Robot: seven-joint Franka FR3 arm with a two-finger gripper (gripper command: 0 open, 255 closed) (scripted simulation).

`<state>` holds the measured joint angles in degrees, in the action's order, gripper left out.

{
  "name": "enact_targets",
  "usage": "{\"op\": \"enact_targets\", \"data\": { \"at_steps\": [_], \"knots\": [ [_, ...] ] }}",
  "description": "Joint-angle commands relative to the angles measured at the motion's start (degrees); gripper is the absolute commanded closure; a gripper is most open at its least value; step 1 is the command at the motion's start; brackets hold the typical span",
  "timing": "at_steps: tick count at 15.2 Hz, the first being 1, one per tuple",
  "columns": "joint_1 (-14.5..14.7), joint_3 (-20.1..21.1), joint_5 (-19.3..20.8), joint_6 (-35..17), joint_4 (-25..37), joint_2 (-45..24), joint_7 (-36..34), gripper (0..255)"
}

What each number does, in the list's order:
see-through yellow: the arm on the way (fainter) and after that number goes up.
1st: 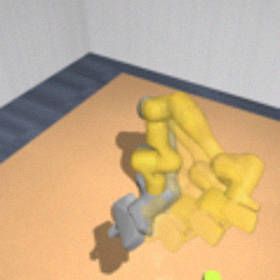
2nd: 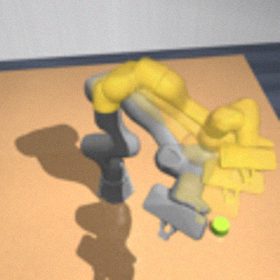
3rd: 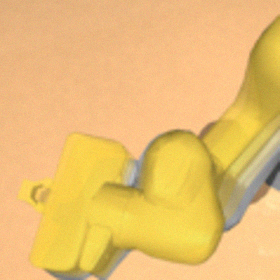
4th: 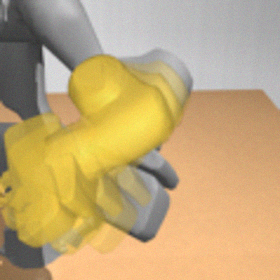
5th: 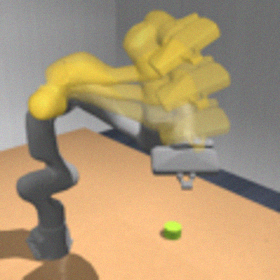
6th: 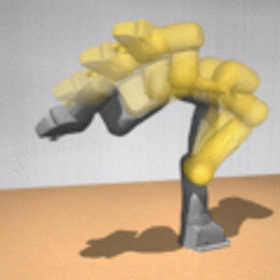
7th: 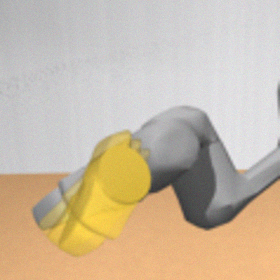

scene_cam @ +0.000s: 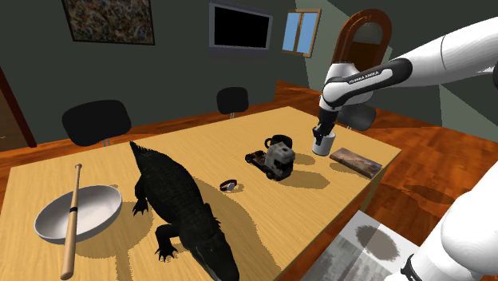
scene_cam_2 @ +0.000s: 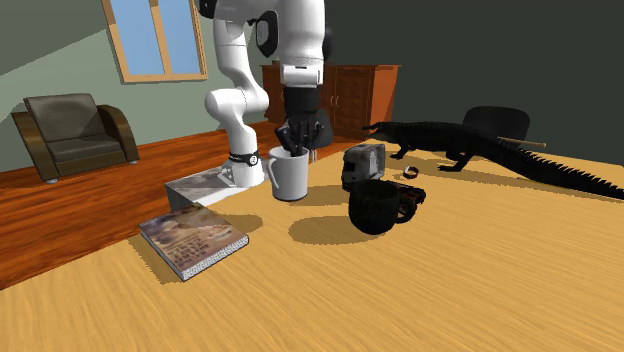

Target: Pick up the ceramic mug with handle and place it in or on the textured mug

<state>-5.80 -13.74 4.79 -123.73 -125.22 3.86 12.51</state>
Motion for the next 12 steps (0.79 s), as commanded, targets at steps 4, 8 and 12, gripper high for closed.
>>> {"op": "enact_targets", "data": {
  "at_steps": [4, 8, 12],
  "knots": [
    [0.0, 0.1, 0.2, 3.9, 2.6, 1.4, 0.0, 255],
    [0.1, 0.2, 0.3, 7.0, 4.7, 2.3, 0.1, 255],
    [0.1, 0.3, 0.3, 10.1, 7.1, 3.0, 0.1, 255]
  ]
}}
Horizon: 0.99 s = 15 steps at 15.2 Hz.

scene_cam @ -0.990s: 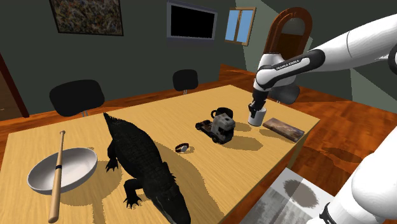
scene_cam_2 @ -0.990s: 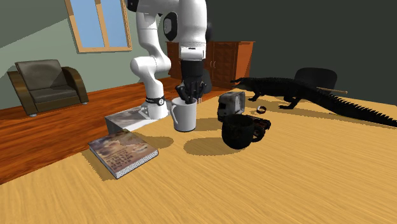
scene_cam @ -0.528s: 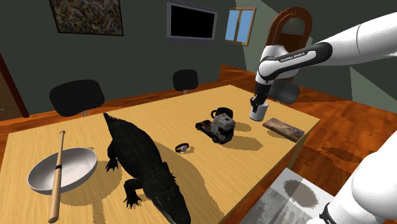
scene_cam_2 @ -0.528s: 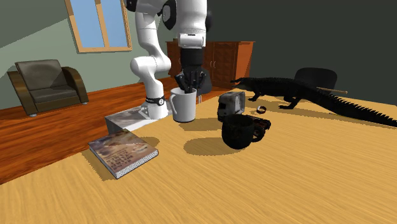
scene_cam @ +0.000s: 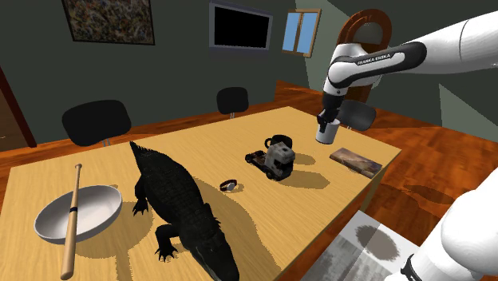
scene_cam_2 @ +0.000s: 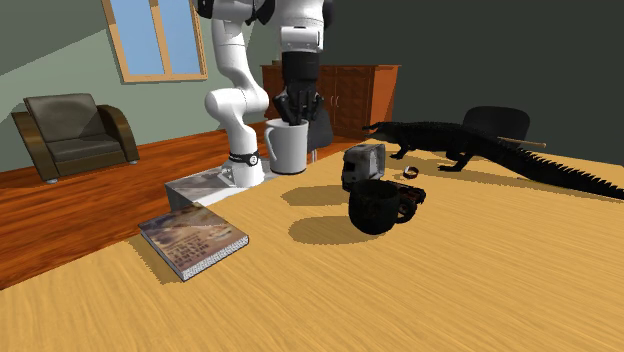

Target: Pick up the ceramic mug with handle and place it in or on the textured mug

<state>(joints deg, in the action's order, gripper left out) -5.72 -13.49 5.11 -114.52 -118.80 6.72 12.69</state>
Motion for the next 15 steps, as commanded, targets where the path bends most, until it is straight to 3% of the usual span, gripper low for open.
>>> {"op": "enact_targets", "data": {
  "at_steps": [1, 6, 15],
  "knots": [
    [0.1, 0.1, 0.0, 1.6, 1.3, 0.3, -0.1, 255],
    [0.1, 0.2, 0.0, 5.0, 4.2, 0.9, 0.1, 255],
    [3.6, 3.7, -3.1, 10.6, 24.7, -14.8, -5.7, 255]
  ]
}}
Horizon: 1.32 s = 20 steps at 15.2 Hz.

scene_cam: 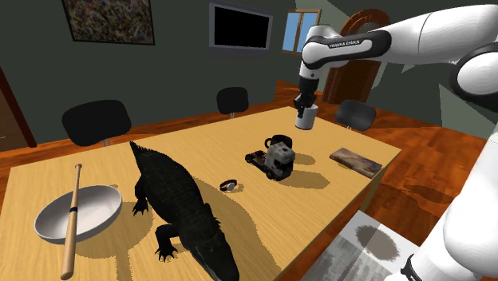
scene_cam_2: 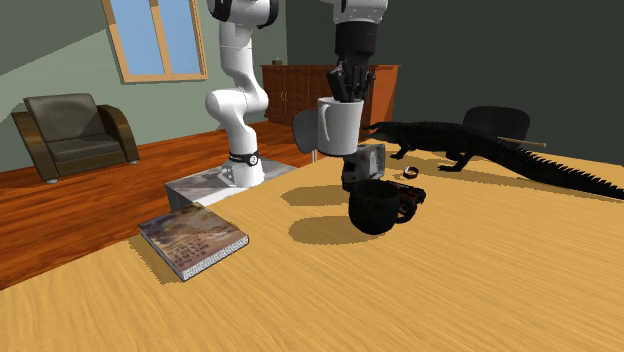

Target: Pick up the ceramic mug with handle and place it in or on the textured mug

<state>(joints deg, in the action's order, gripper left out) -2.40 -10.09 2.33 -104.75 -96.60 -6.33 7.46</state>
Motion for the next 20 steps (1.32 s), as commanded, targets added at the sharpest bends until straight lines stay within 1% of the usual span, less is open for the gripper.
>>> {"op": "enact_targets", "data": {
  "at_steps": [1, 4, 6, 20],
  "knots": [
    [0.6, 0.6, -0.6, 1.8, 5.4, -3.7, -1.0, 255],
    [1.4, 1.4, -1.3, 5.0, 14.9, -10.1, -2.7, 255],
    [1.8, 1.9, -1.9, 8.0, 23.1, -15.4, -3.8, 255],
    [2.1, 2.0, -1.7, -3.0, 11.6, -14.9, -4.3, 255]
  ]
}}
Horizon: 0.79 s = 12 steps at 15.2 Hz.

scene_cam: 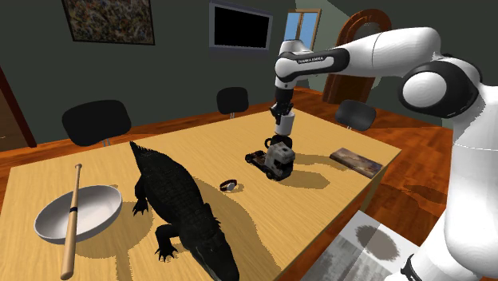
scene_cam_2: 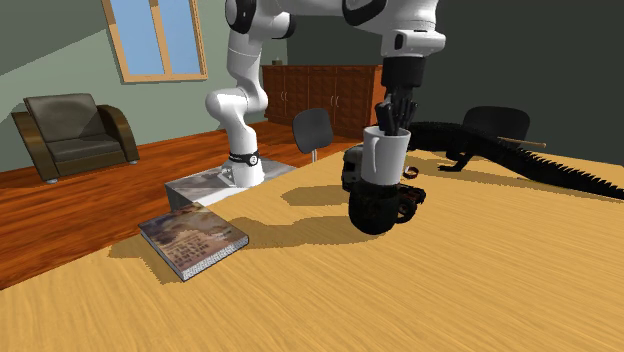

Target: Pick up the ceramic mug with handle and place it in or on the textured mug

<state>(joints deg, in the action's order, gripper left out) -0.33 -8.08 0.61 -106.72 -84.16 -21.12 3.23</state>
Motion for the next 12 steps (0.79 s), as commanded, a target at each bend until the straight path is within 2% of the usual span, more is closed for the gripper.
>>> {"op": "enact_targets", "data": {
  "at_steps": [1, 4, 11, 12],
  "knots": [
    [0.1, 0.0, 0.0, -1.7, -1.4, -0.2, -0.1, 255],
    [0.1, 0.1, 0.0, -3.5, -3.0, -0.5, -0.2, 255],
    [0.1, 0.1, 0.0, -3.5, -3.0, -0.5, -0.2, 255],
    [0.1, 0.1, 0.0, -3.5, -3.0, -0.5, -0.2, 0]
  ]
}}
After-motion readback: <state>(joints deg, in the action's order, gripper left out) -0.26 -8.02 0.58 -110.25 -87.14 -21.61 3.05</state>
